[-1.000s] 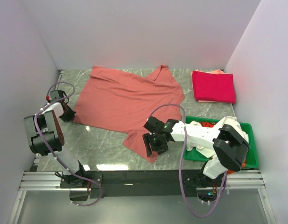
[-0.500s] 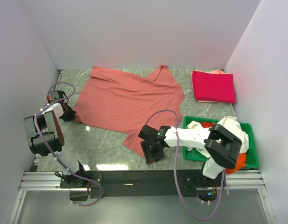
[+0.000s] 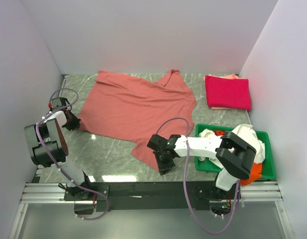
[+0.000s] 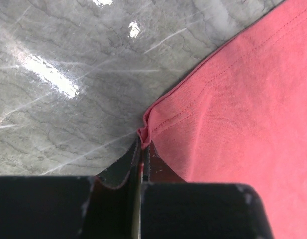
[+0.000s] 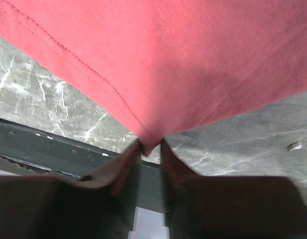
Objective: Fold and stack the t-shirts
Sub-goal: Flatten the tshirt out, then fold the tshirt
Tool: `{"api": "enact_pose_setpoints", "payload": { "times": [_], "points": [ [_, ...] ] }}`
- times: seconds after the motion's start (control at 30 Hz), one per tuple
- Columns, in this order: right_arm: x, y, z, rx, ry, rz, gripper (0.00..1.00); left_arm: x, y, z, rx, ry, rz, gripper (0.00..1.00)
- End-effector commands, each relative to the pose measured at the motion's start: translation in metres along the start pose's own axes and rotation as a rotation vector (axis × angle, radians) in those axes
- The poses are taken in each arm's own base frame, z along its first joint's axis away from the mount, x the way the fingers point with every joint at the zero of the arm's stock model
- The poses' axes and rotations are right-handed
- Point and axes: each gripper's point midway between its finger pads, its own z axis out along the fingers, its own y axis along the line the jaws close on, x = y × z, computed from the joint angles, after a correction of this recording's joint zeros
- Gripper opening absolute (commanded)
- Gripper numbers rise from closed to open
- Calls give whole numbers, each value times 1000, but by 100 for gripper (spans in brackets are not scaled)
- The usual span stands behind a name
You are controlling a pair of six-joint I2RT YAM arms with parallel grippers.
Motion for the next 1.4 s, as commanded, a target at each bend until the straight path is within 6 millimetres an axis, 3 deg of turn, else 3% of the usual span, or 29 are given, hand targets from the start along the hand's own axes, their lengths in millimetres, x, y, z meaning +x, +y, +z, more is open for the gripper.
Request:
{"api": "enact_pose_setpoints", "payload": {
  "times": [0.0,0.07,0.1,0.5,0.97,1.17,1.37],
  "points": [
    [2,-12,19,65,-12,14,23,17,5,-1,7,45,-22,1],
    [6,-13,18,68,-10,22,2,18,7,-1,10,54,-35,1],
    [6,-13,17,67,-9,21,0,18,7,-1,11,55,-39,1],
    [23,6,-40,33,14,-10,0,11,13,-25,10,-9,-79,1],
    [50,19,-67,19,19,-33,0,9,38,-70,-35,-126,-112,1],
    [49,18,-79,29,-13,-26,0,15,46,-82,-51,-134,-115,1],
    [36,10,-85,58,-64,11,0,8,41,-94,-18,-171,-114,1]
  ]
}}
